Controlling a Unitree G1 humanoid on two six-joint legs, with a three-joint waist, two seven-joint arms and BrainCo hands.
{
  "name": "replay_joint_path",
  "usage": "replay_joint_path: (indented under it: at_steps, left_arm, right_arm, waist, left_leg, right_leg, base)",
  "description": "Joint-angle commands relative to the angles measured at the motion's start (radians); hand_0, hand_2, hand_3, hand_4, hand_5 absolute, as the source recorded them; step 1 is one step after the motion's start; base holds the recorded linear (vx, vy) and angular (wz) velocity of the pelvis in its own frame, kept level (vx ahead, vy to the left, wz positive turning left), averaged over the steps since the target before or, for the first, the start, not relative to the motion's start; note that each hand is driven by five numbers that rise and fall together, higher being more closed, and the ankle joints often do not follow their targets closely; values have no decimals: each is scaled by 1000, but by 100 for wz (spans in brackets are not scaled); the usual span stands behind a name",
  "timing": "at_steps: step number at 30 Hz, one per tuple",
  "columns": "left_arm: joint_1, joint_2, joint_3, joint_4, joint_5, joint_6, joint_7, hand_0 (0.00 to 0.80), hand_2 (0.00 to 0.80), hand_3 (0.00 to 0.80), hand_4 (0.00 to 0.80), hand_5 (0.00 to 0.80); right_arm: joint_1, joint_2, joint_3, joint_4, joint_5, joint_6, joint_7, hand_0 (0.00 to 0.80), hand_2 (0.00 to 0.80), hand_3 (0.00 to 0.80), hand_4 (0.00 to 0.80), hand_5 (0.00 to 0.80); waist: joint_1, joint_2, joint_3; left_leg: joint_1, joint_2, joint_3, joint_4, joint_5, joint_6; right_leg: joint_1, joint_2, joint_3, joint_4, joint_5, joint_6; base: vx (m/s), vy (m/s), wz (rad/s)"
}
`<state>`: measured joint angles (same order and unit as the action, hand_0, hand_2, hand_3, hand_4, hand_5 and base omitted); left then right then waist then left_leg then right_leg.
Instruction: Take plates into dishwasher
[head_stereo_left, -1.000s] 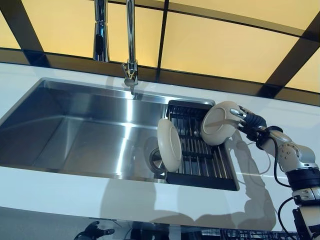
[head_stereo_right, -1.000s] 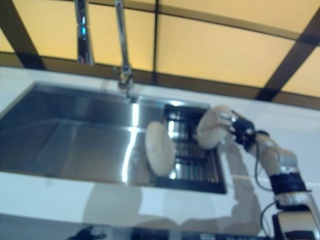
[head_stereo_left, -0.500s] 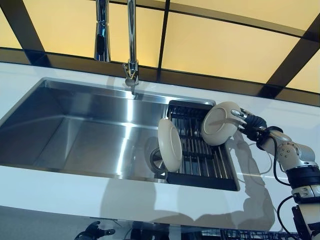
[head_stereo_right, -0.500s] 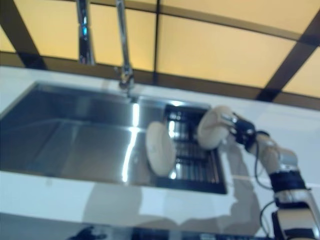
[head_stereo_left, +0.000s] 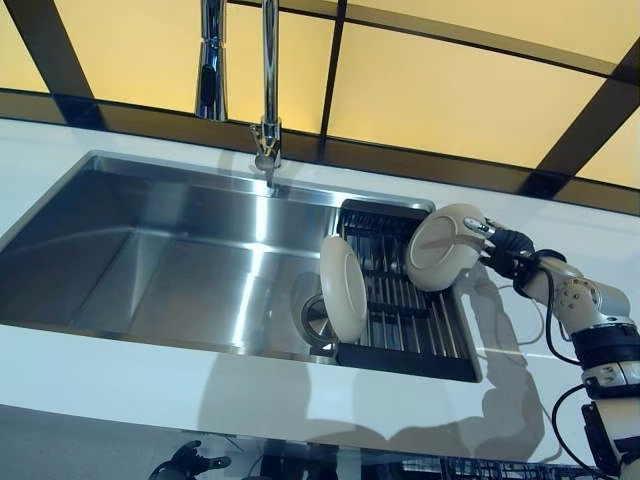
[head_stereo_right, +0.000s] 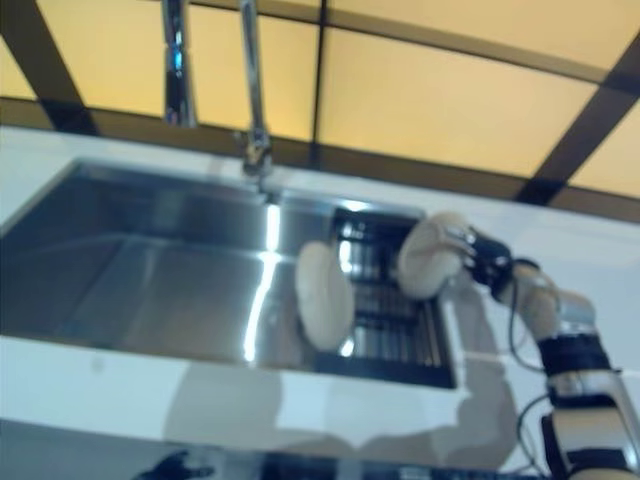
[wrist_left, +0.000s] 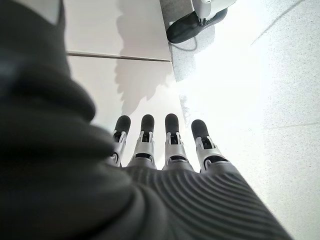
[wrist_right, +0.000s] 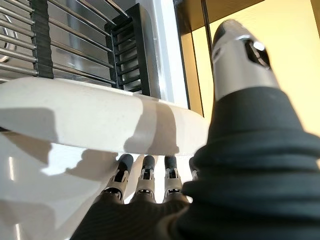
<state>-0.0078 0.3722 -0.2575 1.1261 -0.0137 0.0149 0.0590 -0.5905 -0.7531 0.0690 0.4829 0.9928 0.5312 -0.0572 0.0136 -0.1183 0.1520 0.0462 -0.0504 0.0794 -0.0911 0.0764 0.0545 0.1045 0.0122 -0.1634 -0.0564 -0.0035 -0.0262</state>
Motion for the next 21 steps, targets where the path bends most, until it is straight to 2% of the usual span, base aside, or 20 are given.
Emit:
replay_joint_path:
  at_steps: [1, 19, 20, 21]
  left_arm:
    - [-46, 12, -60, 14, 0, -1, 1, 0, 0, 0, 0, 0]
    - [-61, 13, -71, 5, 2, 12, 1, 0, 0, 0, 0, 0]
    - [-62, 13, -71, 7, 1, 11, 0, 0, 0, 0, 0, 0]
    - [-62, 12, -71, 5, 1, 11, 1, 0, 0, 0, 0, 0]
  right_arm:
    - [-102, 12, 42, 41, -9, 7, -17, 0, 0, 0, 0, 0]
    - [-161, 27, 94, 98, -72, 49, -16, 0, 0, 0, 0, 0]
    - [-161, 29, 96, 98, -77, 51, -15, 69, 69, 69, 69, 69]
    - [-163, 30, 99, 99, -75, 51, -18, 94, 94, 94, 94, 94]
  waist:
    - [33, 37, -29]
    - [44, 39, -14]
    - [44, 40, -15]
    - [44, 40, -14]
  left_leg:
    - [57, -9, 3, 4, -146, 40]
    - [56, -9, -2, 4, -143, 41]
    - [55, -9, -3, 4, -142, 41]
    - [55, -9, -3, 4, -142, 41]
  right_leg:
    - [-59, -18, -33, 159, -70, 58]
    - [-65, -20, -36, 171, -77, 55]
    - [-66, -20, -35, 172, -78, 54]
    - [-67, -20, -35, 173, -79, 53]
  base:
    - [0, 0, 0]
    - [0, 0, 0]
    - [0, 0, 0]
    - [0, 0, 0]
